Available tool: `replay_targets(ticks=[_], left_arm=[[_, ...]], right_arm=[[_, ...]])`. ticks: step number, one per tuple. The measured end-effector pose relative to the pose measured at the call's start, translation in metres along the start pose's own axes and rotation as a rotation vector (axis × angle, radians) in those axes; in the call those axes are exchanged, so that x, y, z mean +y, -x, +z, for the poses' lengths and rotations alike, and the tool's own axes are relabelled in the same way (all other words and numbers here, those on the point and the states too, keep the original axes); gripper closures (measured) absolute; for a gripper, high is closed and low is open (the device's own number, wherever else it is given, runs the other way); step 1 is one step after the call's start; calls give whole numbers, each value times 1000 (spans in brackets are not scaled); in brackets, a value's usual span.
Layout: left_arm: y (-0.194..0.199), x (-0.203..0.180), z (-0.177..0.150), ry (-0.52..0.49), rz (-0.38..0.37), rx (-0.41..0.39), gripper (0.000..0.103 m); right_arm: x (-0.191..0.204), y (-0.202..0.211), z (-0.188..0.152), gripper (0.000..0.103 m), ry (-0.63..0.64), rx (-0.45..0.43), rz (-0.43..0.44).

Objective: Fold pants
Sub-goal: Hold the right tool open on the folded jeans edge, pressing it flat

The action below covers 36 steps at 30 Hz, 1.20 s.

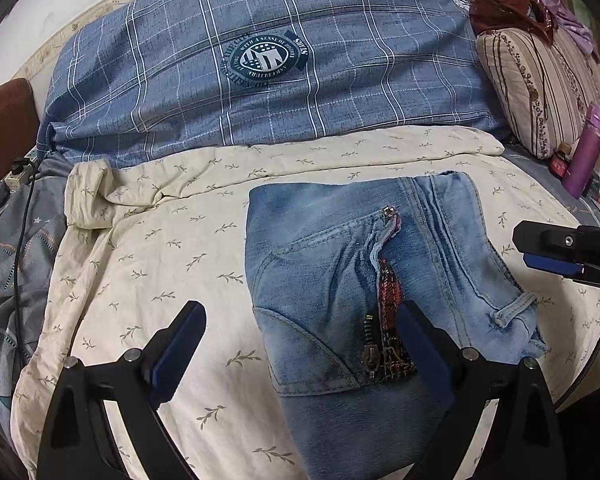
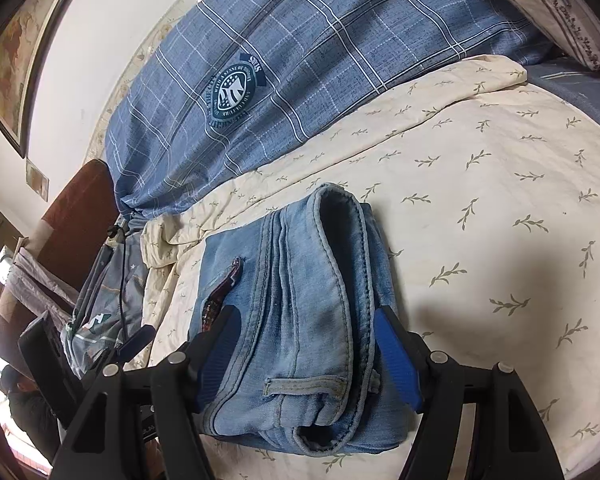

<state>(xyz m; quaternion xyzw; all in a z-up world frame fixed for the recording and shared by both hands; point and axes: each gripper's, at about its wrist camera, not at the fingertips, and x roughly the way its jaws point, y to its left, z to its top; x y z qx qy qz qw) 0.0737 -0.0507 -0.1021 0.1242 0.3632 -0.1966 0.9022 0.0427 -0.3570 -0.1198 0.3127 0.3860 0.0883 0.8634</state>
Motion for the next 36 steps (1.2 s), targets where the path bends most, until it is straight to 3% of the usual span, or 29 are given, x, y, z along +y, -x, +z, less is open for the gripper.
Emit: replay_targets(ticks=[36], left_arm=[[-15, 12, 1, 82, -68, 72, 7]], right_arm=[[-2, -5, -1, 30, -15, 27, -18]])
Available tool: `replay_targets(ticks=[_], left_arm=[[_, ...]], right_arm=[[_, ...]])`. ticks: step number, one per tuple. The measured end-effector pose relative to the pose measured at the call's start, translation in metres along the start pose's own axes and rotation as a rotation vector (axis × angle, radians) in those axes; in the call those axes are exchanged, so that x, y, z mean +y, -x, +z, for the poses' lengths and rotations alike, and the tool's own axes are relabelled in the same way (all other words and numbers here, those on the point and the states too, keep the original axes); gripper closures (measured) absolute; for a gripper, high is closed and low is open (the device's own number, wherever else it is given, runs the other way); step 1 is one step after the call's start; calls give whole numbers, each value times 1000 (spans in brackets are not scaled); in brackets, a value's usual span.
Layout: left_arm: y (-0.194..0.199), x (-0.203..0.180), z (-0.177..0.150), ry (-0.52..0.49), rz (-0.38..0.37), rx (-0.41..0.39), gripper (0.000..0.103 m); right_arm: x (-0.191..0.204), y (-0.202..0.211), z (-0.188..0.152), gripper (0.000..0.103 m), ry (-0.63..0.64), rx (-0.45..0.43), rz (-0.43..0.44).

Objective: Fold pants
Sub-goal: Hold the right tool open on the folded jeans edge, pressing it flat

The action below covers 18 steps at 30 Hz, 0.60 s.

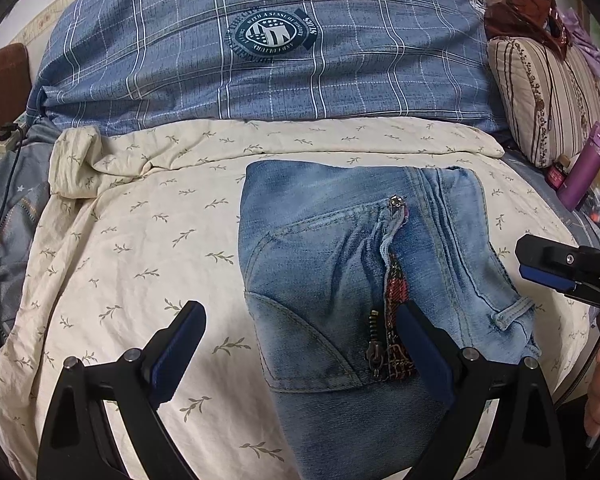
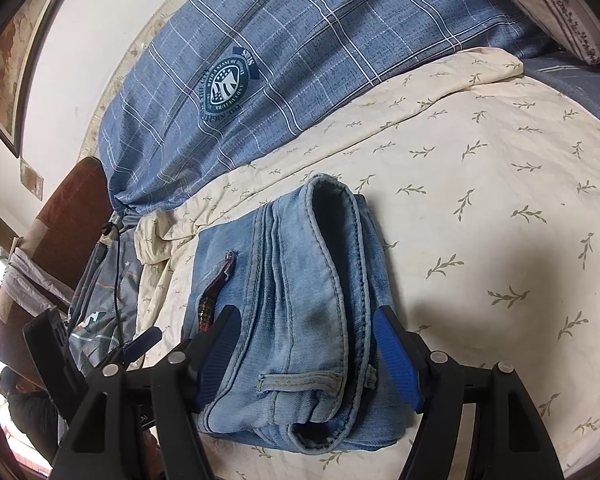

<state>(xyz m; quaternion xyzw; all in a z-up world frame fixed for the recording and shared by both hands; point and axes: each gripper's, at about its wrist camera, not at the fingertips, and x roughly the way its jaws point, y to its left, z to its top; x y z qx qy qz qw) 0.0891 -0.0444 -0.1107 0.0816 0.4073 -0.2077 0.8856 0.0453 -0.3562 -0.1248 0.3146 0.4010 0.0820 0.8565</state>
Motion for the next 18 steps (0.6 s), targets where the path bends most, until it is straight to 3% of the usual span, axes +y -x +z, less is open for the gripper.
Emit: replay_targets(ticks=[18], left_arm=[[-5, 6, 1, 38, -36, 28, 5]], right_arm=[[0, -4, 0, 30, -7, 18, -8]])
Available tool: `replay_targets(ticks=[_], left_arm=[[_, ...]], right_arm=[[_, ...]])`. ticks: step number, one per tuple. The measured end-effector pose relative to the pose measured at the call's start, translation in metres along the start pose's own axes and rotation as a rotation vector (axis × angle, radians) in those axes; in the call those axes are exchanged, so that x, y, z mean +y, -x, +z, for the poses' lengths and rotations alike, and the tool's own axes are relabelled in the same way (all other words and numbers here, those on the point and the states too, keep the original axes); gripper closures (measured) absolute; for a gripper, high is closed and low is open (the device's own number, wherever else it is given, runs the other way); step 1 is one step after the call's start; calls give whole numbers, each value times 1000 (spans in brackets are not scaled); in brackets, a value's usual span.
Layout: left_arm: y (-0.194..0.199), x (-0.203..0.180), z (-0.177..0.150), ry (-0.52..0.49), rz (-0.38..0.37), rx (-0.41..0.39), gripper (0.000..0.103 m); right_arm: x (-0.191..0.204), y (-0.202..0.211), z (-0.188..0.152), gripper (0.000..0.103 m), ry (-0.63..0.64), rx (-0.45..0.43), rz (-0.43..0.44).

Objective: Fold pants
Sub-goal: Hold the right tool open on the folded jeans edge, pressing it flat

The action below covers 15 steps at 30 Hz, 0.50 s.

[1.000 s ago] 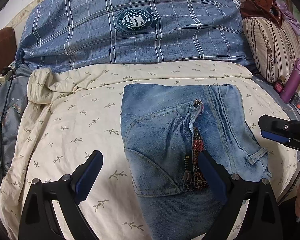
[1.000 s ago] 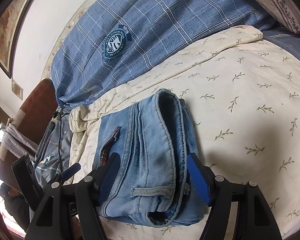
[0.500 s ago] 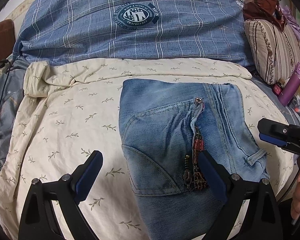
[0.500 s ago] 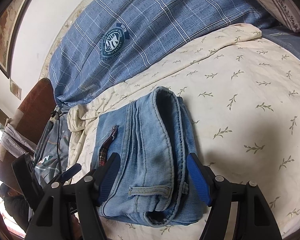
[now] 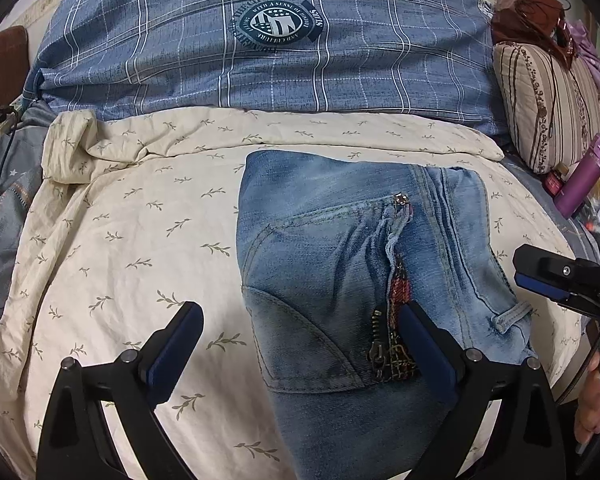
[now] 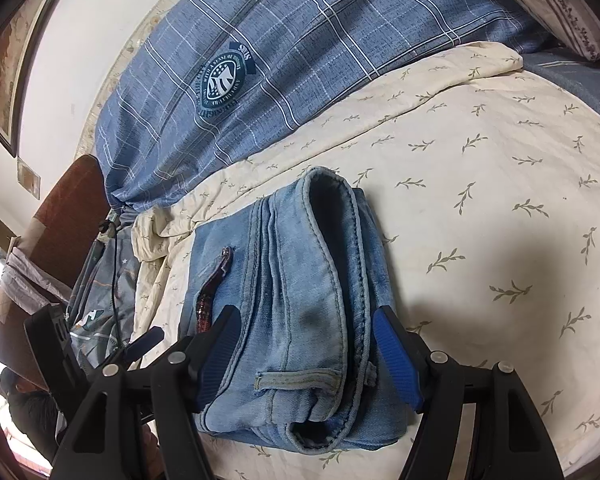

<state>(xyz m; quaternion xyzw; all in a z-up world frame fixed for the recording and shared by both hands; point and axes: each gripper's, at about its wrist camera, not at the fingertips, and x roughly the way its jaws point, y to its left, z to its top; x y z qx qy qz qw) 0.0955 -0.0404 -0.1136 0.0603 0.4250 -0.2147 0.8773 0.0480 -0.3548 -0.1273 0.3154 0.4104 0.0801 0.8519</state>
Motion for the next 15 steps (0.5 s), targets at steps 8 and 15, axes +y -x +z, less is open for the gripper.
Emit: replay_targets(ticks=[8, 15], left_arm=[[12, 9, 10, -6, -1, -43, 5], [20, 30, 20, 30, -39, -52, 5]], right_arm=[[-6, 0, 2, 30, -29, -5, 2], [-19, -7, 12, 30, -71, 3, -3]])
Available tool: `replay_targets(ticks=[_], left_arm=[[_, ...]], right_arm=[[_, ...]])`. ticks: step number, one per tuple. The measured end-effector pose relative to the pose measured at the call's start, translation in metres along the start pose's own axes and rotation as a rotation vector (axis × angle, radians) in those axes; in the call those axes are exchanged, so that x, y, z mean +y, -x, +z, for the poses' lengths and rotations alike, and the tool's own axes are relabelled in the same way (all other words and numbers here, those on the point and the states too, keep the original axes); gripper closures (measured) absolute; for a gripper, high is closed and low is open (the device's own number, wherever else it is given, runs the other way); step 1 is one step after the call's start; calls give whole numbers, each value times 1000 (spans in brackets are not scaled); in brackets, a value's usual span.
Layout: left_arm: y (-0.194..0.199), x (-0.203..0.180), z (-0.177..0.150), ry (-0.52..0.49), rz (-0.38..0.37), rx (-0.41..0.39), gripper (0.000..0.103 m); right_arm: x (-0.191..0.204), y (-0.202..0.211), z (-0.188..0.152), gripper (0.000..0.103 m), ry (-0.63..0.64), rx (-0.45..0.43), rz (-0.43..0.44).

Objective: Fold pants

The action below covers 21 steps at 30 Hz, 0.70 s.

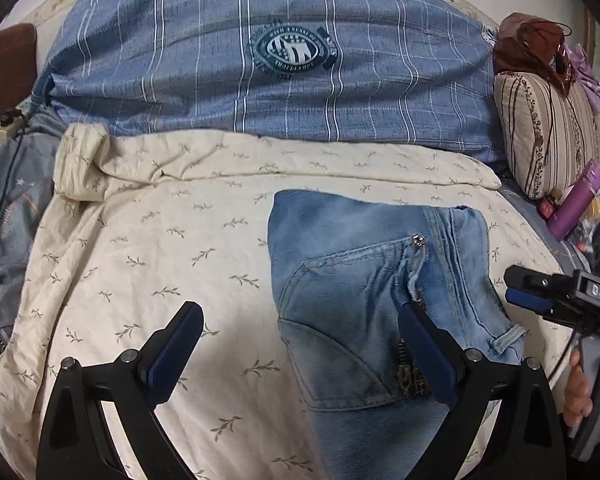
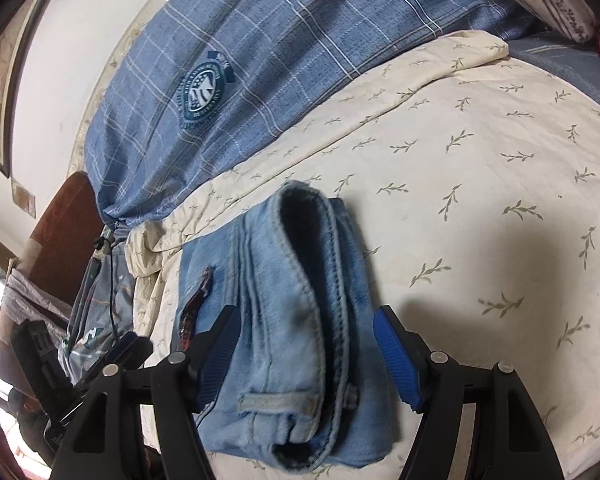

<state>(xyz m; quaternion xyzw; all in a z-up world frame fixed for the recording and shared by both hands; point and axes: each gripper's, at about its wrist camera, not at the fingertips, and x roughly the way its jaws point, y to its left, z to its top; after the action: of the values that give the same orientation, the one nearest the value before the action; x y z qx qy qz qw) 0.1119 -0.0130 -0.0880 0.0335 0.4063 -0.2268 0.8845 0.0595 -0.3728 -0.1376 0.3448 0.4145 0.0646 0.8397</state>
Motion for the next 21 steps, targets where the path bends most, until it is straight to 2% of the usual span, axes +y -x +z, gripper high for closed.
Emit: replay_targets(ticks=[12, 18, 21], left_arm=[[-30, 23, -5, 108, -257, 177, 5], [-49, 18, -8, 155, -381, 267, 5], [-57, 20, -10, 195, -413, 299, 5]], right_arm=[[-45, -16, 10, 31, -129, 140, 81], [-53, -24, 14, 31, -134, 200, 185], [-53, -32, 17, 31, -137, 237, 246]])
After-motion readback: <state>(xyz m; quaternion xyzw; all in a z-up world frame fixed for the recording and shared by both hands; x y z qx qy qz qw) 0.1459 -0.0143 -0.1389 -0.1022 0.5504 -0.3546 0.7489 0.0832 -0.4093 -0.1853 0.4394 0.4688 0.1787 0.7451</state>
